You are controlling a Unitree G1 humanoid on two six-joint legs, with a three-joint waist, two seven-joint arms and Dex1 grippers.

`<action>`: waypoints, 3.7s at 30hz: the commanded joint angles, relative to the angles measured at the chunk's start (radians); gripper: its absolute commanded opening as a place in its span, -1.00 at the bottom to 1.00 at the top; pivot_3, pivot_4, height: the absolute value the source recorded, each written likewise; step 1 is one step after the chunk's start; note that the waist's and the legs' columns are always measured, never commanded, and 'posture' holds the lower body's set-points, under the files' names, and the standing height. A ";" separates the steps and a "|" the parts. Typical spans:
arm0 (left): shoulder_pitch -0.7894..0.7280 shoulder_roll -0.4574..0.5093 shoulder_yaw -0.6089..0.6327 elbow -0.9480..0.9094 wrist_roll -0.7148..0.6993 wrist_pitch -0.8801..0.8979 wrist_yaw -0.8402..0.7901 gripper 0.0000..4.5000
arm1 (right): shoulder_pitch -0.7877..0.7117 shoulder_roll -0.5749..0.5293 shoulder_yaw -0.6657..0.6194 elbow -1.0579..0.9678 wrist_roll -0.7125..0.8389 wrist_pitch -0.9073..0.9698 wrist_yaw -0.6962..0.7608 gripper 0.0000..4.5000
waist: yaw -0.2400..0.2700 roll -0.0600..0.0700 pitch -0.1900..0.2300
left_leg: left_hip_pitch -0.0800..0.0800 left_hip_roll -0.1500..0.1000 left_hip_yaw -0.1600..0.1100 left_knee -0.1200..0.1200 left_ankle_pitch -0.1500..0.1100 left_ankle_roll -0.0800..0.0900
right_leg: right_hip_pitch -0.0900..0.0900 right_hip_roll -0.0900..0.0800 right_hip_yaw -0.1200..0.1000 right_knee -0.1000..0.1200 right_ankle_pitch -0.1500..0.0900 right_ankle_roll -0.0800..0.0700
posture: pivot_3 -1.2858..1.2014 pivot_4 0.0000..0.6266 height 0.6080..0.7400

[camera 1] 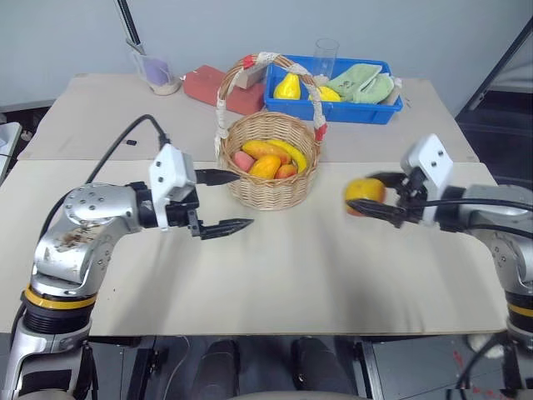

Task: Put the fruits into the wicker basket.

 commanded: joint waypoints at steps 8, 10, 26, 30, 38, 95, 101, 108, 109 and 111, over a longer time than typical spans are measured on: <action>0.084 0.075 0.189 -0.092 -0.139 0.106 0.079 1.00 | -0.279 0.358 0.233 0.350 -0.241 -0.308 -0.227 0.29 | 0.008 0.000 0.000 | -0.001 -0.001 0.001 0.000 0.000 0.000 | -0.002 -0.002 -0.001 0.000 0.000 0.000 | 0.03 -0.52 1.00; 0.097 0.075 0.202 -0.112 -0.150 0.118 0.105 1.00 | -0.314 0.409 0.234 0.444 -0.264 -0.369 -0.239 0.29 | 0.012 0.000 0.000 | -0.002 -0.001 0.001 0.000 0.000 -0.001 | -0.004 -0.002 -0.001 0.001 0.000 0.000 | 0.03 -0.52 1.00; 0.069 0.075 0.180 -0.120 -0.179 0.112 0.136 1.00 | -0.160 0.294 0.132 0.128 -0.109 -0.220 -0.098 1.00 | 0.026 0.000 0.000 | -0.004 -0.001 0.001 -0.002 0.000 -0.001 | -0.006 -0.003 -0.001 0.002 0.000 0.000 | 0.03 -0.52 1.00; 0.069 0.084 0.176 -0.130 -0.207 0.120 0.115 1.00 | -0.046 0.220 0.036 -0.001 -0.053 -0.188 -0.115 1.00 | 0.024 0.000 0.000 | -0.004 -0.001 0.001 -0.002 0.000 -0.001 | -0.006 -0.003 -0.001 0.000 0.000 0.000 | 0.03 -0.52 1.00; 0.023 0.075 0.125 -0.106 -0.183 0.102 0.107 1.00 | -0.112 0.319 0.024 0.218 -0.194 -0.307 -0.330 1.00 | 0.001 0.000 0.000 | -0.003 -0.001 0.002 -0.002 0.001 -0.001 | -0.006 0.000 0.001 0.002 0.000 0.000 | 0.03 -0.52 1.00; 0.130 0.079 0.141 -0.051 -0.008 0.000 0.179 1.00 | -0.052 0.032 -0.170 0.541 -0.219 -0.450 -0.217 0.99 | 0.004 0.000 0.000 | -0.010 -0.001 0.006 -0.002 0.001 -0.002 | -0.016 -0.003 0.004 0.006 0.000 0.000 | 0.03 -0.52 1.00; 0.329 0.149 0.253 -0.047 0.101 -0.028 0.205 1.00 | 0.094 -0.140 -0.185 0.401 -0.163 -0.374 -0.021 0.99 | 0.007 0.000 0.000 | -0.008 0.000 0.007 -0.002 0.001 -0.002 | -0.016 -0.002 0.004 0.006 0.000 0.000 | 0.03 -0.52 1.00; 0.521 0.200 0.401 -0.013 0.160 -0.057 0.171 1.00 | 0.208 -0.308 -0.168 0.339 -0.089 -0.371 0.243 0.99 | 0.007 0.000 0.000 | -0.005 0.000 0.008 -0.003 0.001 -0.002 | -0.013 -0.002 0.004 0.002 0.000 0.000 | 0.03 -0.52 1.00; 0.529 0.194 0.419 -0.013 0.153 -0.052 0.170 1.00 | 0.219 -0.322 -0.162 0.339 -0.086 -0.369 0.268 0.99 | 0.008 0.000 0.000 | -0.005 0.001 0.009 -0.003 0.001 -0.002 | -0.012 -0.002 0.004 0.002 0.000 0.000 | 0.03 -0.52 1.00; 0.542 0.189 0.438 -0.018 0.146 -0.045 0.165 1.00 | 0.229 -0.335 -0.149 0.345 -0.091 -0.376 0.298 0.99 | 0.011 0.000 0.000 | -0.005 0.000 0.009 -0.003 0.001 -0.002 | -0.012 -0.003 0.004 0.001 0.000 0.000 | 0.03 -0.52 1.00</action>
